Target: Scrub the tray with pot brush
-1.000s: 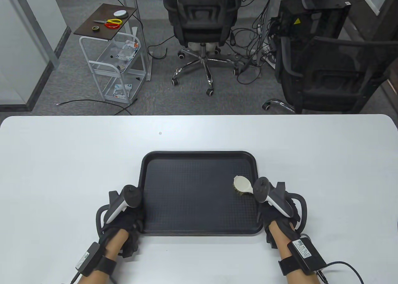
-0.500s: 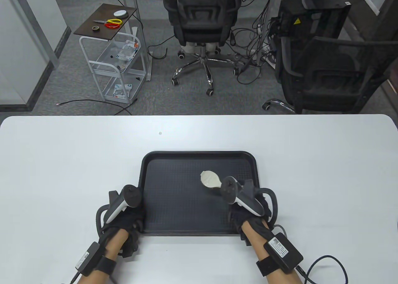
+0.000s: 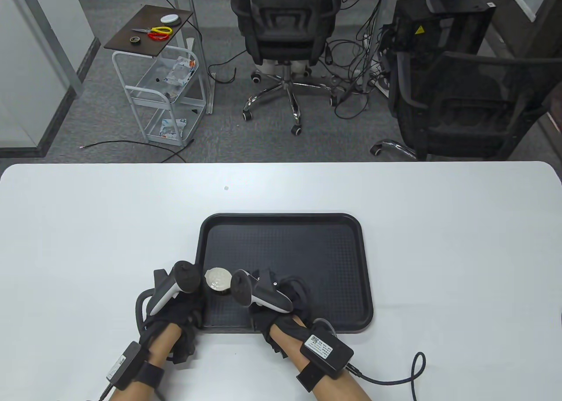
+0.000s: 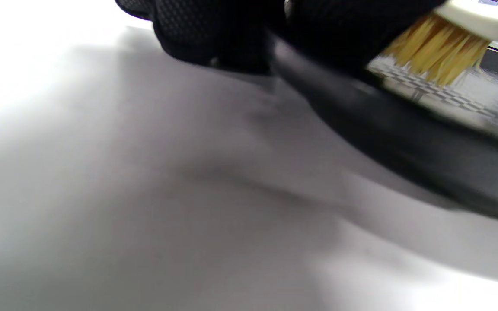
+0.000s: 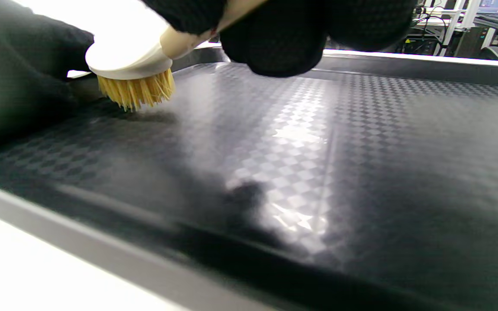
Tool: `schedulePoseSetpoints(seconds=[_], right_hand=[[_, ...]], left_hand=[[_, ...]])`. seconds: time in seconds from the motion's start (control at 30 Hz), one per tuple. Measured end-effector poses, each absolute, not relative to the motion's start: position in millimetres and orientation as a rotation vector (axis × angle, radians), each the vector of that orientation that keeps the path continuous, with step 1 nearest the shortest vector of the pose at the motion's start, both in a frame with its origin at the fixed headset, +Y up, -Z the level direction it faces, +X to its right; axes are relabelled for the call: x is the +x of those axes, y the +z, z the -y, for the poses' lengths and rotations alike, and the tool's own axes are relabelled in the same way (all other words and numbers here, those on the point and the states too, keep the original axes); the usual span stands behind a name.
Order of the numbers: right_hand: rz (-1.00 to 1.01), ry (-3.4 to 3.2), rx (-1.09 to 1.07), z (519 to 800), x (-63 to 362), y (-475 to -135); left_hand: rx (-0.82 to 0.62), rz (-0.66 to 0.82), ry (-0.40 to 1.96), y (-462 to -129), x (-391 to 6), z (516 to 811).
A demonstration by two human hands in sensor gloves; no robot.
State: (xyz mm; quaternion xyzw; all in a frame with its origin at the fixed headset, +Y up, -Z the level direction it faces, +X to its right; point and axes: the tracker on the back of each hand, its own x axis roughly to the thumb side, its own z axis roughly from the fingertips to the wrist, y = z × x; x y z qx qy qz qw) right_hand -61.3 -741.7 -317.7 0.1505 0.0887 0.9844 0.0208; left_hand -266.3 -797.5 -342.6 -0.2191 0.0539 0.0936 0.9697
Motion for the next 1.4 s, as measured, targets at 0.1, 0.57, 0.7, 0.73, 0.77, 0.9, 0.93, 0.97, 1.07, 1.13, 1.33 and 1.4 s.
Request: schedulePoseSetpoints(seconds=[0.1,0.57,0.7,0.73,0.77,0.9,0.93,0.97,1.07,1.13,1.33,1.4], right_hand=[[-0.296,3.032,0.452,744,-51,-316],[-0.341,3.039,-0.062,741,131,-309],[-0.341,3.069,-0.189,737,169,-304],[-0.342,3.079,-0.213,736,175,-303],[-0.337,3.097,-0.233,734,179,-302],[-0.304,3.186,-0.251,728,181,-300],[-0.307,3.183,-0.252,726,180,-300],[-0.300,3.177,-0.253,723,177,-299],[-0.227,3.139,-0.161,711,159,-298],[-0.194,3.094,-0.073,704,138,-297],[-0.190,3.034,0.200,703,57,-297],[-0.205,3.017,0.302,707,26,-295]], left_hand=[[-0.446,-0.108,0.195,-343,-266,797],[-0.450,-0.110,0.202,-343,-267,798],[-0.450,-0.111,0.199,-343,-267,798],[-0.450,-0.111,0.199,-343,-267,798],[-0.449,-0.111,0.198,-343,-267,798],[-0.455,-0.112,0.207,-344,-268,798],[-0.454,-0.112,0.205,-344,-268,798],[-0.452,-0.112,0.202,-344,-268,798],[-0.450,-0.113,0.197,-344,-268,798],[-0.450,-0.113,0.196,-344,-268,798],[-0.449,-0.113,0.189,-344,-267,798],[-0.452,-0.112,0.189,-344,-267,798]])
